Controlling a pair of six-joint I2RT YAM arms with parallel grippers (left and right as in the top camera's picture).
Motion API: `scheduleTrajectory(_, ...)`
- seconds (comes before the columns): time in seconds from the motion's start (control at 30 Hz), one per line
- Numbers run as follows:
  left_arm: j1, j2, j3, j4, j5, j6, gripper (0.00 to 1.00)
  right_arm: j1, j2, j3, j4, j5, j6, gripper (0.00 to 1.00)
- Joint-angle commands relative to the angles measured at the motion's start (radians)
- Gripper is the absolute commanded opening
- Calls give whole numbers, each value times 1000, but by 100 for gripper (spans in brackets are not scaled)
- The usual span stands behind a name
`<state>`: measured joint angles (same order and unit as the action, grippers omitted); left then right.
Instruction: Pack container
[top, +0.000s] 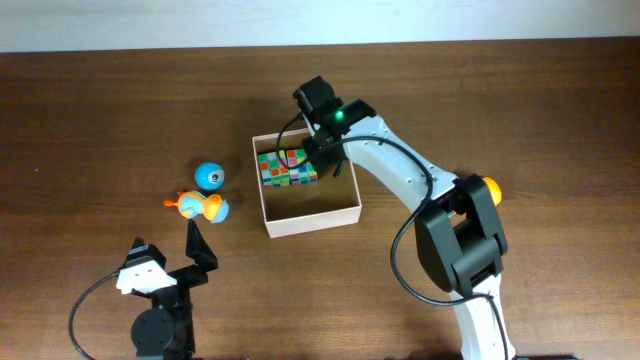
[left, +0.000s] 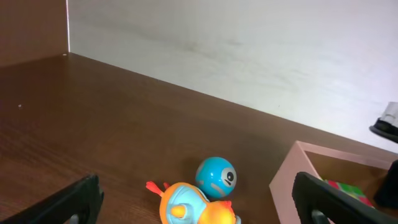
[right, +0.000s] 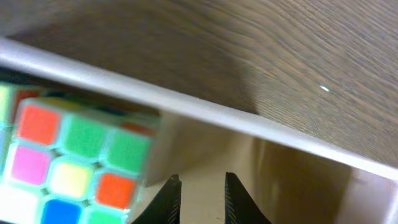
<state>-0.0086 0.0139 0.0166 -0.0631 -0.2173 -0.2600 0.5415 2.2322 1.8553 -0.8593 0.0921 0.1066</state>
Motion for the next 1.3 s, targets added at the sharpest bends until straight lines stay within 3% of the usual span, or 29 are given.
scheduleTrajectory(0.0,5,-8,-7,2,-7,15,99,-27,2,-4,-8,33,71,19)
scheduleTrajectory(0.37,5,-8,-7,2,-7,15,99,-46,2,-4,-32,54,132,19)
scheduleTrajectory(1.27,5,-8,-7,2,-7,15,99,-47,2,-4,-101,130,475,18)
